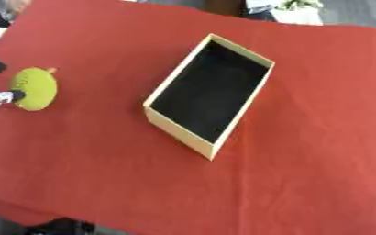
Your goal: Pick up objects on the table and place them in the box.
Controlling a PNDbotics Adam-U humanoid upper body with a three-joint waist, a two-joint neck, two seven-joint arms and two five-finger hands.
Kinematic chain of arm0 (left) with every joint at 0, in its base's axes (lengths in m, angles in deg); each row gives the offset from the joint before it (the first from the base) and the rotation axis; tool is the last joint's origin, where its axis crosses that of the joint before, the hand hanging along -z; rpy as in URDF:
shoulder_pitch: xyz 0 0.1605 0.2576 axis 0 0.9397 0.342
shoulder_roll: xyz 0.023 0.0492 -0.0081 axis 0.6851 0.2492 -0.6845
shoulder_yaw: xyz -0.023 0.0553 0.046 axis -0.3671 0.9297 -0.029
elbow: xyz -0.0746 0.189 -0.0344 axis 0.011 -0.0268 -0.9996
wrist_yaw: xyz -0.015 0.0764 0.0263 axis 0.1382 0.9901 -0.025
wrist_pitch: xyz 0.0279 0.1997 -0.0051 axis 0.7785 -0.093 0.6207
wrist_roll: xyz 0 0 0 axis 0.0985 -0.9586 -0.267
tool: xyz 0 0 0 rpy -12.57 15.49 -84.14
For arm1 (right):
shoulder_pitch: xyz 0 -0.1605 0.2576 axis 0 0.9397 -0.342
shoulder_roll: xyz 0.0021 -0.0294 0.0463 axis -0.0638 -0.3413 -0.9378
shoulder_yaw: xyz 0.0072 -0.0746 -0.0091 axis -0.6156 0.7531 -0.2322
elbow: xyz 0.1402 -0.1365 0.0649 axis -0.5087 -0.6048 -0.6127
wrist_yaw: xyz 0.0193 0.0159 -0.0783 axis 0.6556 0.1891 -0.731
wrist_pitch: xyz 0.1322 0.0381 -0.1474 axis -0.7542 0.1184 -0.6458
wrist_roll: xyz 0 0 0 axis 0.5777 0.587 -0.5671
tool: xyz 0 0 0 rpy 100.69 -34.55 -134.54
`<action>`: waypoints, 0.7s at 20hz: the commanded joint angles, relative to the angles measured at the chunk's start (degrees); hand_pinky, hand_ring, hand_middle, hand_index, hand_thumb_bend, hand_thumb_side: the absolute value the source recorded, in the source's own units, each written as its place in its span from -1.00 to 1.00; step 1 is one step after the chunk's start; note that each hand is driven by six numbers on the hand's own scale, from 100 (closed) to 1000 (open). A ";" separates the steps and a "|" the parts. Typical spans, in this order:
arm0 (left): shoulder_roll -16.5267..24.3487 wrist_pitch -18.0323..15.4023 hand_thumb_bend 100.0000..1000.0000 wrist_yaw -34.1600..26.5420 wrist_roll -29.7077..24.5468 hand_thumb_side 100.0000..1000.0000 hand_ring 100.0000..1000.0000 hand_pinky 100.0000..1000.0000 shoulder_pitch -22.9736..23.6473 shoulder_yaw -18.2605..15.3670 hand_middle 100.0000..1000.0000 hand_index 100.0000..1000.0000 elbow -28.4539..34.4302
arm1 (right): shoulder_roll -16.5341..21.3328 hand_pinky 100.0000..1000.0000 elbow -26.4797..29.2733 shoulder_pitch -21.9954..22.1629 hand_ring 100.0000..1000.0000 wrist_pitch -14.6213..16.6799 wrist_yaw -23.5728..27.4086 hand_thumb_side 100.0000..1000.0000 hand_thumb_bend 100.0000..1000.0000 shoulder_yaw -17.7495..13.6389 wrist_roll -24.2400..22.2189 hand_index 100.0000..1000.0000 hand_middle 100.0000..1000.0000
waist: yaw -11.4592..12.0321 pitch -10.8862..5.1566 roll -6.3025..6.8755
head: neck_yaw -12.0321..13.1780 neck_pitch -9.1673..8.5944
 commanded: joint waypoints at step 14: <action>0.44 -0.53 -0.03 2.76 -2.71 -0.28 0.80 0.60 -4.86 2.64 0.62 0.73 -0.37 | 0.66 0.60 0.86 -0.79 0.68 0.17 0.63 0.73 -1.00 -0.18 -0.27 0.68 0.67 | -0.14 -1.19 0.10 | 0.18 -0.89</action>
